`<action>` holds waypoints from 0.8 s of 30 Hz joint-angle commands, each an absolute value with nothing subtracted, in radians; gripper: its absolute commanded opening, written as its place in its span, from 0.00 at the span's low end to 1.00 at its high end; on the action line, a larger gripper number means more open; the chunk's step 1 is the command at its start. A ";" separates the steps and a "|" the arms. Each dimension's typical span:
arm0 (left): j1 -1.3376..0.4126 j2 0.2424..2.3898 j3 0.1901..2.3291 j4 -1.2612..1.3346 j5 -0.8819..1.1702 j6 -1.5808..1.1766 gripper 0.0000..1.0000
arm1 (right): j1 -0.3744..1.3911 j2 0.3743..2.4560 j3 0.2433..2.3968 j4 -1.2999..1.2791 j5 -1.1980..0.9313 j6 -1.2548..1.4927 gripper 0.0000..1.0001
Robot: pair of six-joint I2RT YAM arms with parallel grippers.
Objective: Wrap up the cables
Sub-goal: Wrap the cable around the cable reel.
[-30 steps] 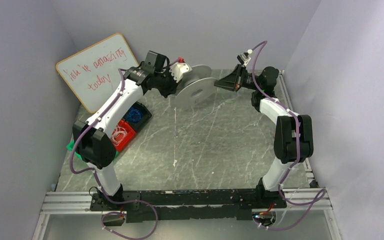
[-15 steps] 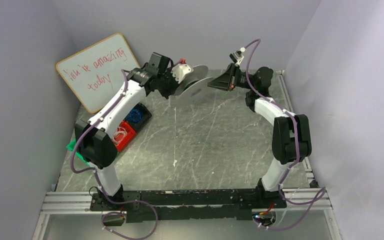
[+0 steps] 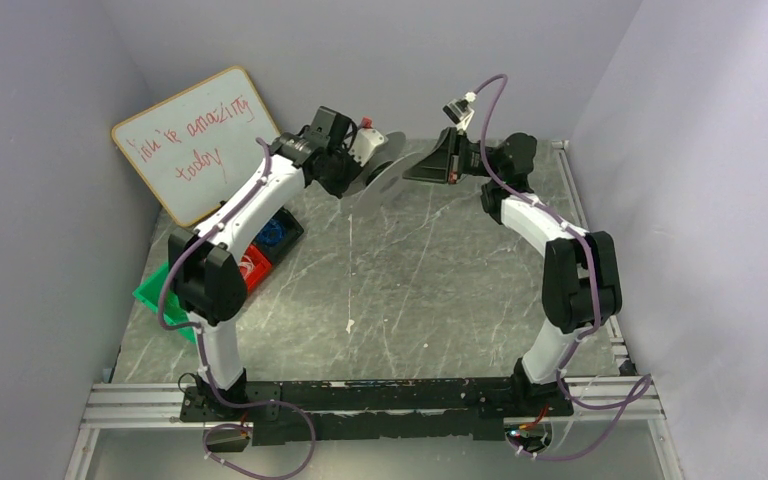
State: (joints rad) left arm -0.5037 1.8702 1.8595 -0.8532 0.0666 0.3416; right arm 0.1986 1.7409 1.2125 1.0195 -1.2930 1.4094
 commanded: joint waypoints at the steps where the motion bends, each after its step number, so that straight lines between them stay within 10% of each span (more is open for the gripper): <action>1: -0.498 1.912 1.954 -0.836 -0.020 0.215 0.02 | 0.252 1.690 1.248 1.028 -1.336 1.327 0.10; 24: -0.479 1.960 2.146 -0.872 0.135 -0.068 0.02 | 0.373 1.749 1.286 0.343 -1.242 0.655 0.00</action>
